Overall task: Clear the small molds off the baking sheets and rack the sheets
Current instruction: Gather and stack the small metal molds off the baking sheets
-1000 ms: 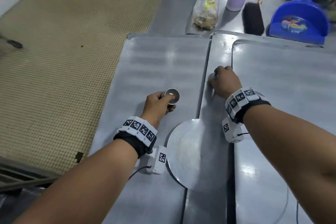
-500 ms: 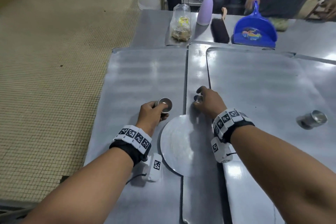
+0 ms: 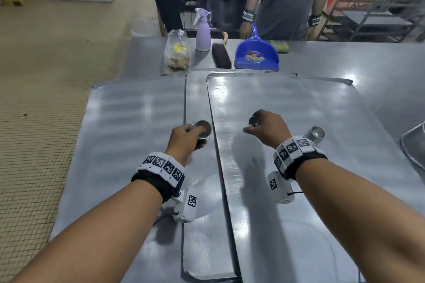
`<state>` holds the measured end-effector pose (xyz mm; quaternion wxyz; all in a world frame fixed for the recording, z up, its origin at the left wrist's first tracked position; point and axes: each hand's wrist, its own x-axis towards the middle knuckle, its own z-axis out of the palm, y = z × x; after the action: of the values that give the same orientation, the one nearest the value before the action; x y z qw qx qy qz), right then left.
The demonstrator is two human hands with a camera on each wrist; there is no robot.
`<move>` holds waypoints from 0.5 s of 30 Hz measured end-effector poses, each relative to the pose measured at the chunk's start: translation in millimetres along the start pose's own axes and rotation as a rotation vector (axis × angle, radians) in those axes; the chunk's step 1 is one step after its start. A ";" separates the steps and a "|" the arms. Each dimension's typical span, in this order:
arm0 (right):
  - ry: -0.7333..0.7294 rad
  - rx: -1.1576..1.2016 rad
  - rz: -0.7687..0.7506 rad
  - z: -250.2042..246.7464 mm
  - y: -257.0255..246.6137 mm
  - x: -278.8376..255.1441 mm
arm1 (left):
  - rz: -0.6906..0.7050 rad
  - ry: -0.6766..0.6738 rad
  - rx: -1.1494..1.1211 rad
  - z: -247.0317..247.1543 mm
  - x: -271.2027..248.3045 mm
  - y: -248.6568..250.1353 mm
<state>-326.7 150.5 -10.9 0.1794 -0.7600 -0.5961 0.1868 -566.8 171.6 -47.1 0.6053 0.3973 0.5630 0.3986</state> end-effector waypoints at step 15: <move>0.024 -0.021 0.114 -80.7 214.8 0.8 | -0.108 0.041 0.067 184.4 -54.5 -60.9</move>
<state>-106.2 99.0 -47.4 0.1675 -0.7967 -0.5517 0.1811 -383.2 92.7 -74.5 0.6007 0.3782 0.6087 0.3546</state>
